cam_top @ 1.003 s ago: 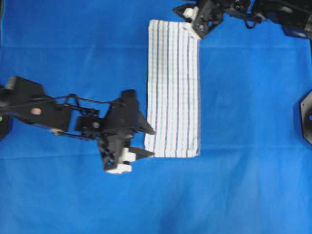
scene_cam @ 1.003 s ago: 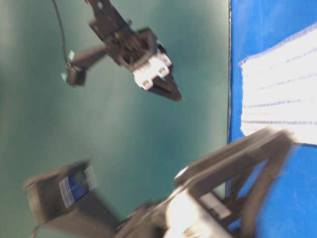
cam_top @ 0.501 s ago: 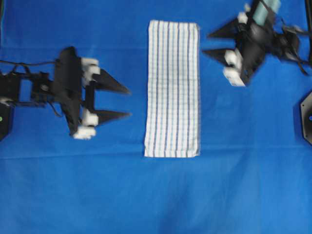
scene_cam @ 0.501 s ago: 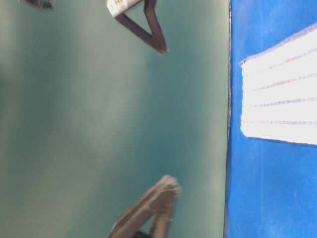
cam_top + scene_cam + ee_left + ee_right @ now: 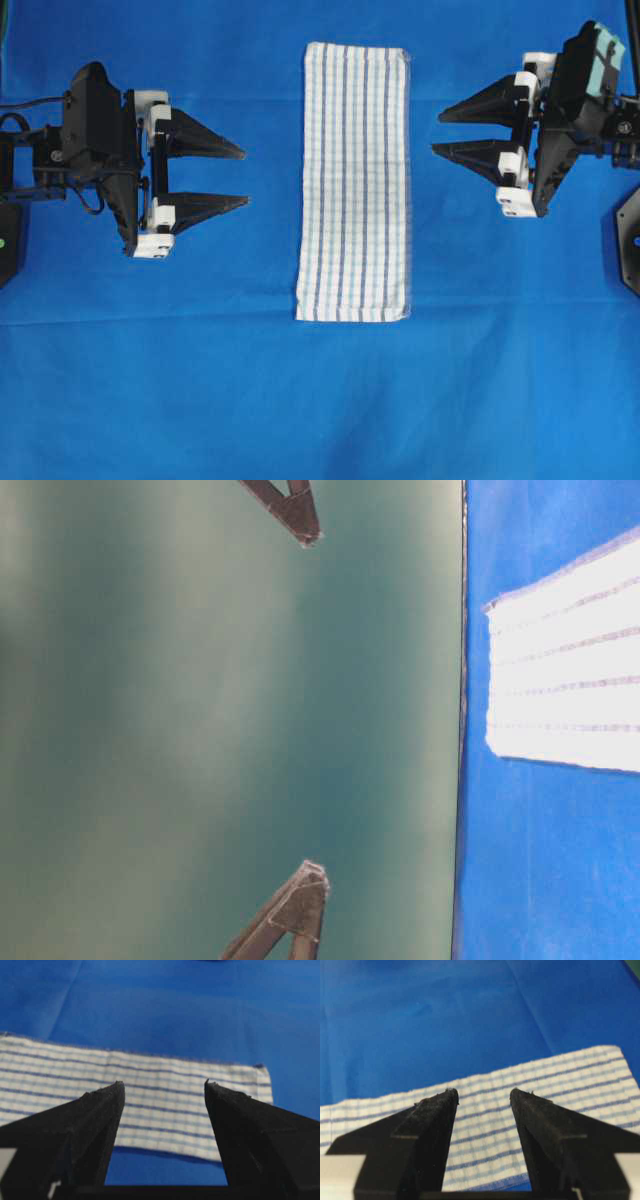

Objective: Fold the blue towel.
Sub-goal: 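Move both grippers to the strip's top end and grasp its corners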

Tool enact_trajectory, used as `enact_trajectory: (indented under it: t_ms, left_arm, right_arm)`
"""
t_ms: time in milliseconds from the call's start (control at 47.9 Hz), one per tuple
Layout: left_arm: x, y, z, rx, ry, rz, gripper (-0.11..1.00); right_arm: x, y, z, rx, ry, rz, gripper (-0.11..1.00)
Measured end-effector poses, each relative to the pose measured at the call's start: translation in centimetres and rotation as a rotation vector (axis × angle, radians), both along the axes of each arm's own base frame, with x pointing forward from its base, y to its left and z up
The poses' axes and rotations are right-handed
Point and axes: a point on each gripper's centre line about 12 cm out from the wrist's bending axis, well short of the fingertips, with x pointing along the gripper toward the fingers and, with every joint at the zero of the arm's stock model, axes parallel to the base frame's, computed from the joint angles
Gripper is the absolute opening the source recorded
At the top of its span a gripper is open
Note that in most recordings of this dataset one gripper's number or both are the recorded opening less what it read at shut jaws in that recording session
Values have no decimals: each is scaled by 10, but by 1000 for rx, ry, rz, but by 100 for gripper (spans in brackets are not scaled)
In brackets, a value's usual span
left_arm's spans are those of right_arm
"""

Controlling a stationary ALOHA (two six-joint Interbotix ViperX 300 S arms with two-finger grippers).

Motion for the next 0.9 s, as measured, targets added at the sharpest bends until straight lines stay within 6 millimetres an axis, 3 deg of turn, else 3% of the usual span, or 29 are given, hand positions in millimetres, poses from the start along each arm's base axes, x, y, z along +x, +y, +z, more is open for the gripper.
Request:
enact_trajectory:
  t_ms: [230, 355, 606, 752, 898]
  left_arm:
    - [1, 3, 1, 3, -4, 10, 58]
    - [6, 21, 3, 12, -14, 62, 61]
    - [31, 84, -11, 6, 31, 232, 78]
    - [52, 123, -36, -9, 90, 311, 86]
    - [69, 157, -63, -26, 140, 370, 87]
  right_arm:
    - [0, -4, -1, 1, 3, -13, 54]
    - [-1, -21, -1, -2, -4, -73, 54]
    - [1, -78, -18, 5, 57, -242, 58]
    - [7, -109, -41, 19, 123, -303, 63]
    - [16, -134, -65, 40, 167, -343, 65]
